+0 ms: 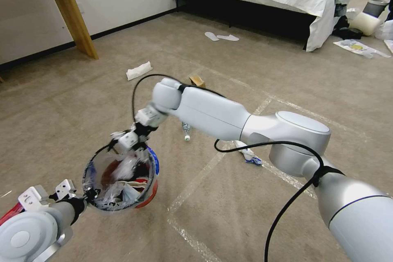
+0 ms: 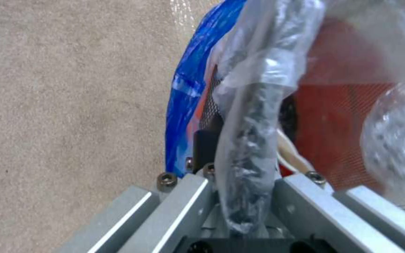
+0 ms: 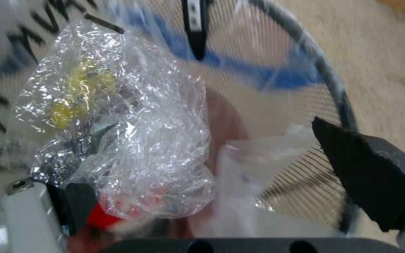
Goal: Pick up the trash bin and place the garbage on the floor into it.
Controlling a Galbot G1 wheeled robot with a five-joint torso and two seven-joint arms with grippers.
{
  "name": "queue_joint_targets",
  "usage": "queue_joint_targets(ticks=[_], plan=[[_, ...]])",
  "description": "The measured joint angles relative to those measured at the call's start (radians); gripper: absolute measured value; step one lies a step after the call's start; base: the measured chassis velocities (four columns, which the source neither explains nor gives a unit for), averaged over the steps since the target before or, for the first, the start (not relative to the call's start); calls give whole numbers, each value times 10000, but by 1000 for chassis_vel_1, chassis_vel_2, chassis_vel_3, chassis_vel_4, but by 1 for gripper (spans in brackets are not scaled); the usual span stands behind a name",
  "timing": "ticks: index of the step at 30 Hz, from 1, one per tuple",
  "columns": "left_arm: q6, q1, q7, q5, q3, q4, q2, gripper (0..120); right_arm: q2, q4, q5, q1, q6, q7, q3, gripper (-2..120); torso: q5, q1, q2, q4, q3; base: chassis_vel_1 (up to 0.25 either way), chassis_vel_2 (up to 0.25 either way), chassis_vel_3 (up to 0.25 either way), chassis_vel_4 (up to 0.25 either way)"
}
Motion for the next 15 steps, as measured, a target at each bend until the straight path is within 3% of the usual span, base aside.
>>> queue_joint_targets(ticks=[4, 5, 6, 8, 9, 11, 15], plan=[[-1, 23, -2, 4, -28, -19, 5, 0, 7, -41, 303, -5, -37, -21, -44, 100, -1, 0, -1, 8, 0, 0, 0, 0, 0], [-1, 23, -3, 4, -28, -25, 5, 0, 8, -78, 540, -12, -90, -33, -70, 100, -1, 0, 0, 8, 0, 0, 0, 0, 0], [-1, 24, -3, 1, -24, -39, 2, 0, 3, -72, 1559, -17, -260, 85, -370, 100, -1, 0, 0, 2, 0, 0, 0, 0, 0], [-2, 29, -1, 1, -19, -41, 1, 0, -4, 91, 1790, -16, -252, 569, -598, 100, 0, 1, 0, 4, 1, 0, 0, 0, 0], [-1, 39, -1, 0, -15, -41, 0, 0, 5, -33, 1030, -42, 45, 423, -356, 100, 0, 0, 0, 5, -1, 0, 0, 0, 0], [-2, 41, -1, 9, -16, -42, 0, 0, -4, -171, 813, -71, 224, 279, -238, 100, -1, 0, 1, 5, -3, 0, 0, 0, 0], [-4, 37, -3, 9, -5, -58, 0, 0, 5, -92, 1089, -174, 267, 491, -389, 100, 0, 1, 0, 4, 0, 0, 0, 0, 0]])
